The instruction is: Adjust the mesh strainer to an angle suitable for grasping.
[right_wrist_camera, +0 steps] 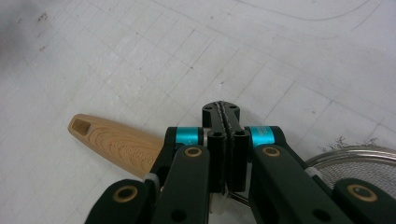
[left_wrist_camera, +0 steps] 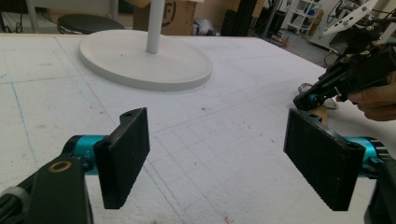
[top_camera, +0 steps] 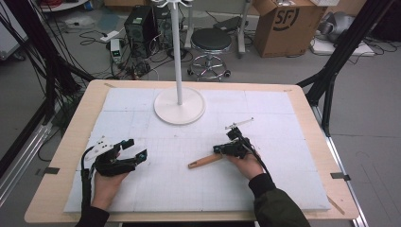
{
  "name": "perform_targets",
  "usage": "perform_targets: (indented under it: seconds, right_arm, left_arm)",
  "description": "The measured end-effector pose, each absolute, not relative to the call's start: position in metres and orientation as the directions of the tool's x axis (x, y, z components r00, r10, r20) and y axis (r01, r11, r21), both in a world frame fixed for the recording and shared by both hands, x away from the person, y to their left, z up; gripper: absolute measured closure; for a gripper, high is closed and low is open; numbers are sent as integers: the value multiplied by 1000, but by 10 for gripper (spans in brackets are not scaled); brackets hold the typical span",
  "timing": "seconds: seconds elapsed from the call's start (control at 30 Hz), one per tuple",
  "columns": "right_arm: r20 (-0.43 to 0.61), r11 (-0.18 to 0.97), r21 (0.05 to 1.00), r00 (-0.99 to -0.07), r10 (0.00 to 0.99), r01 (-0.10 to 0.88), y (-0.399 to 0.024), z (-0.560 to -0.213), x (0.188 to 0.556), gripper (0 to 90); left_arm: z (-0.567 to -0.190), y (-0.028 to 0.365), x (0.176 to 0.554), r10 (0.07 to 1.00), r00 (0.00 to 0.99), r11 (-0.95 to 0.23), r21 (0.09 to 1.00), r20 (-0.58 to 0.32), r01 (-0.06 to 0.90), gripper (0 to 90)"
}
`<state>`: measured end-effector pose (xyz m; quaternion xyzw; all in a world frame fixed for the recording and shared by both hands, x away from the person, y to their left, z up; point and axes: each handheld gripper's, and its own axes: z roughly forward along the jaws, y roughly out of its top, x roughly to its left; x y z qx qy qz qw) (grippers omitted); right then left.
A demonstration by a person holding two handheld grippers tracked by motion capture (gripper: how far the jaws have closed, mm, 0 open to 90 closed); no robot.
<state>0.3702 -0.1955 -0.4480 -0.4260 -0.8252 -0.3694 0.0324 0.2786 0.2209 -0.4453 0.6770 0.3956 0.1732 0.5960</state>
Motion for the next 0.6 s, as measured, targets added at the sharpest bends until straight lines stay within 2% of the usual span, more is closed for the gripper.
perform_targets:
  seconds: [0.17, 0.43, 0.6]
  right_arm:
    - [457, 302, 613, -640, 617, 730, -201, -446, 366, 896]
    - [501, 306, 639, -684, 530, 706, -192, -441, 345, 896]
    - [510, 351, 628, -708, 489, 695, -179, -445, 329, 895]
  left_arm:
    - [-445, 220, 279, 742, 627, 23, 943, -239, 332, 231]
    - [-445, 220, 279, 742, 627, 22, 944, -236, 330, 231]
    - [-445, 219, 279, 742, 628, 17, 944, -234, 331, 231]
